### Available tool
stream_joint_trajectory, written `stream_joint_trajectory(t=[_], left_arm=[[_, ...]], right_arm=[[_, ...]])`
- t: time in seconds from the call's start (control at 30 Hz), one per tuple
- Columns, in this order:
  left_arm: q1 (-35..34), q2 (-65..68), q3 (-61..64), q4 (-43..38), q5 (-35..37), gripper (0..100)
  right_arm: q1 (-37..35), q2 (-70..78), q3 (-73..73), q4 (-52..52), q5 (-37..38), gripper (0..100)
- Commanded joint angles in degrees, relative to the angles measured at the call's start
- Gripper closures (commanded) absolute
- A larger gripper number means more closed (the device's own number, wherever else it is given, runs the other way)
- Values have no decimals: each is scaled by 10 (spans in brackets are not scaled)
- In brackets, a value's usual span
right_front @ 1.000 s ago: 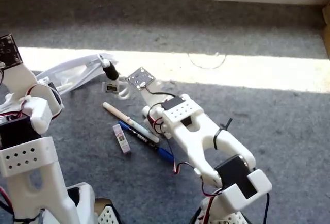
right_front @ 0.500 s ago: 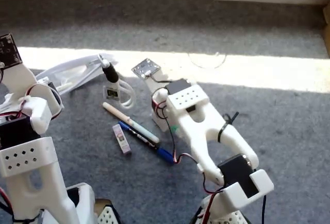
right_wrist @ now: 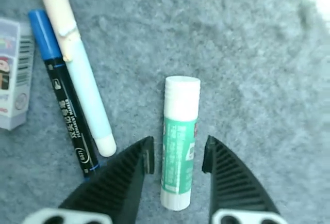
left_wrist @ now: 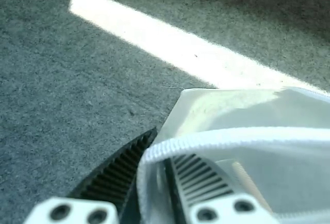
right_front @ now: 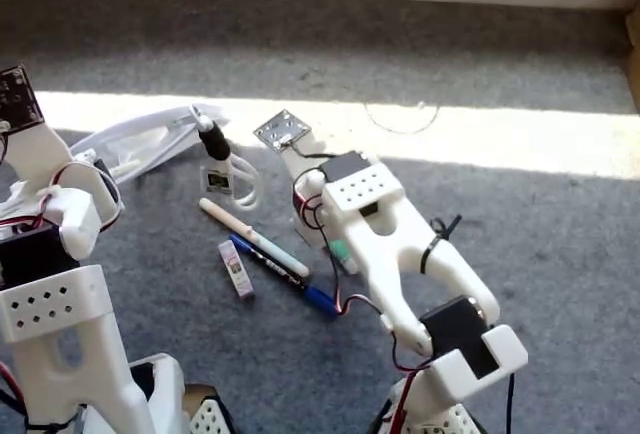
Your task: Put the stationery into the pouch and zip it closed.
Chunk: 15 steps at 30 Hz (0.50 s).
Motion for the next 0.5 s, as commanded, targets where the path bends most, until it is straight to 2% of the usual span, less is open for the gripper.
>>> stream_joint_trajectory(t=[0.0, 0.2, 0.47], left_arm=[[-11, 10, 0, -11, 6, 993], [-11, 10, 0, -11, 5, 993], [-11, 10, 0, -11, 5, 993]], right_arm=[[5, 29, -29, -21, 3, 846], [5, 102, -69, -18, 2, 846], [5, 108, -82, -22, 2, 847]])
